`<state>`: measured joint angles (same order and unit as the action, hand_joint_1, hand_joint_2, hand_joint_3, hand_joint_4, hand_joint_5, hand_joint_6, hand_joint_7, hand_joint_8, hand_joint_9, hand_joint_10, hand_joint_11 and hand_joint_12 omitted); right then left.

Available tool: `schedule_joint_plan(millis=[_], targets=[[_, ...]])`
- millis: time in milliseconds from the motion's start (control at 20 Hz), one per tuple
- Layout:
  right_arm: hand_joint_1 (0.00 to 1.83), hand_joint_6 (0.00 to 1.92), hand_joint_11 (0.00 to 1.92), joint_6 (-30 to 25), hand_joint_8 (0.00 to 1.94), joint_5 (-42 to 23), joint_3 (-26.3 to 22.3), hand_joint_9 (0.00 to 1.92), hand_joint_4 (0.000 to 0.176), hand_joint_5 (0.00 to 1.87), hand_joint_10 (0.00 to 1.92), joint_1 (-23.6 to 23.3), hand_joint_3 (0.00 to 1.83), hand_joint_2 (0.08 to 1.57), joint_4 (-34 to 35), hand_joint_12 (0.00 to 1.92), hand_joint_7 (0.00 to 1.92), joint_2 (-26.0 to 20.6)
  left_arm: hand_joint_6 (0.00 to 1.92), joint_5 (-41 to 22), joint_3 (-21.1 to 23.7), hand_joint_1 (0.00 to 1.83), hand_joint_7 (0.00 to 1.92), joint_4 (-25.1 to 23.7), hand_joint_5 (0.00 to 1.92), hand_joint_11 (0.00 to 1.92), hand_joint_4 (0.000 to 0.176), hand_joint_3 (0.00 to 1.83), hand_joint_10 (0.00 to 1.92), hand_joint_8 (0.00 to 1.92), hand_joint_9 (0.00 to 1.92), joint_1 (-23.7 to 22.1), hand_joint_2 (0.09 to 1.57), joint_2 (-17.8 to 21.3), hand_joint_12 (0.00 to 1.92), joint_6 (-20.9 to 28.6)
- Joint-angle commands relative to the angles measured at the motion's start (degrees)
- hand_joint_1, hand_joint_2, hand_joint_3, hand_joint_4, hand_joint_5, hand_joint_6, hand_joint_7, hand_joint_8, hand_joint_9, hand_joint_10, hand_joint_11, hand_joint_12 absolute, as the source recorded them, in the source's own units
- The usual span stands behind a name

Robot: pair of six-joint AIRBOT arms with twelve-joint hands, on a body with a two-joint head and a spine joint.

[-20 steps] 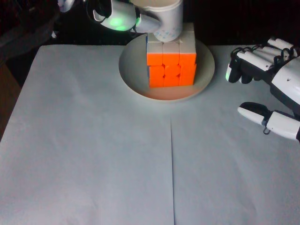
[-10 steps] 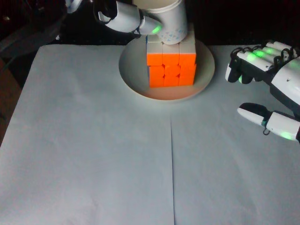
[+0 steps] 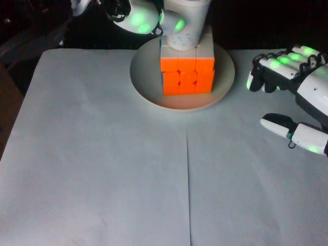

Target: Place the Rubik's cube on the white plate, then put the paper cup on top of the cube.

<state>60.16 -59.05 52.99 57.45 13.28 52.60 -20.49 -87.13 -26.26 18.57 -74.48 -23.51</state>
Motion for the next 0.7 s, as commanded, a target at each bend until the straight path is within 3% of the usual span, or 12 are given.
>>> schedule_joint_plan(millis=[0,50,150,200,250,300,350,400,450,500,600,650], targets=[[0.85,1.76,0.24,-0.1,1.60,-7.0,0.2,0.36,0.000,0.46,1.76,-0.3,0.00,1.42,-0.6,1.92,0.31,0.1,0.00,-6.3,-0.3,0.66,0.00,1.1,0.05,0.00,0.133,0.00,0.07,0.00,0.00,-0.8,1.12,0.0,1.56,0.3],[0.93,1.57,0.23,-0.1,1.59,-7.0,0.2,0.35,0.000,0.13,1.74,-0.3,0.00,1.29,-0.5,1.92,0.31,0.1,0.00,-6.6,-0.3,0.66,0.00,1.3,0.03,0.00,0.133,0.00,0.06,0.00,0.01,-0.6,1.11,0.2,1.54,0.3],[0.91,1.51,0.13,-0.1,1.59,-7.0,0.2,0.30,0.000,0.09,1.72,-0.3,0.00,1.27,-0.5,1.92,0.30,0.1,0.01,-7.7,-0.1,0.69,0.00,2.2,0.05,0.00,0.126,0.00,0.07,0.00,0.04,-0.2,1.07,0.7,1.49,0.4],[0.92,1.53,0.06,-0.1,1.60,-7.0,0.2,0.29,0.000,0.11,1.73,-0.3,0.00,1.27,-0.5,1.92,0.31,0.1,0.00,-8.5,0.3,0.67,0.00,2.3,0.01,0.00,0.132,0.00,0.04,0.00,0.01,0.0,1.08,1.2,1.32,0.4],[0.91,1.52,0.12,-0.1,1.59,-7.0,0.1,0.33,0.000,0.11,1.71,-0.3,0.00,1.28,-0.5,1.92,0.32,-0.2,0.00,-9.9,1.0,0.67,0.00,2.8,0.00,0.00,0.156,0.00,0.00,0.00,0.00,0.3,1.09,1.9,1.02,0.2],[1.23,1.52,0.00,-0.1,1.66,-7.0,0.1,0.27,0.000,0.10,1.63,-0.3,0.00,1.34,-0.5,1.87,0.57,-0.4,0.00,-11.3,1.8,0.63,0.00,3.9,0.00,0.00,0.151,0.00,0.00,0.00,0.00,0.6,1.10,2.8,0.99,-0.8],[1.23,1.48,0.00,-0.1,1.66,-7.1,-0.1,0.27,0.000,0.10,1.63,-0.3,0.00,1.34,-0.5,1.88,0.57,-0.6,0.00,-13.0,3.4,0.63,0.00,6.0,0.00,0.00,0.145,0.00,0.00,0.00,0.00,1.0,1.10,4.3,1.00,-3.4],[1.23,1.43,0.00,-0.1,1.67,-7.2,-0.3,0.28,0.000,0.10,1.61,-0.3,0.00,1.34,-0.5,1.89,0.56,-0.8,0.00,-14.5,4.8,0.63,0.00,7.4,0.00,0.00,0.121,0.00,0.00,0.00,0.00,1.3,1.12,5.8,0.60,-5.4],[0.96,1.30,0.00,-0.1,1.31,-7.7,-0.5,0.25,0.000,0.10,1.48,-0.3,0.00,1.28,-0.5,1.76,0.27,-1.2,0.00,-16.1,6.3,0.57,0.00,8.7,0.00,0.00,0.152,0.00,0.00,0.00,0.00,1.7,1.13,7.1,0.07,-7.1],[0.80,0.97,0.00,-0.1,0.79,-8.8,-0.7,0.22,0.000,0.05,1.16,-0.3,0.00,1.29,-0.6,1.59,0.26,-1.7,0.00,-17.8,7.4,0.54,0.00,9.6,0.00,0.00,0.159,0.00,0.00,0.00,0.00,2.0,1.14,8.2,0.00,-8.2],[0.52,0.31,0.00,-0.1,0.09,-11.2,-1.3,0.14,0.001,0.10,0.53,-0.3,0.00,1.31,-0.6,1.18,0.26,-3.0,0.00,-21.2,9.9,0.51,0.00,11.5,0.00,0.00,0.167,0.01,0.00,0.00,0.00,2.8,1.17,10.8,0.00,-10.7],[0.34,0.07,0.00,-0.1,0.01,-11.9,-1.5,0.07,0.019,0.05,0.22,-0.3,0.00,1.31,-0.6,0.69,0.12,-3.3,0.00,-22.9,11.3,0.52,0.00,12.5,0.00,0.00,0.127,0.03,0.00,0.00,0.00,3.5,1.22,12.3,0.00,-12.1]])
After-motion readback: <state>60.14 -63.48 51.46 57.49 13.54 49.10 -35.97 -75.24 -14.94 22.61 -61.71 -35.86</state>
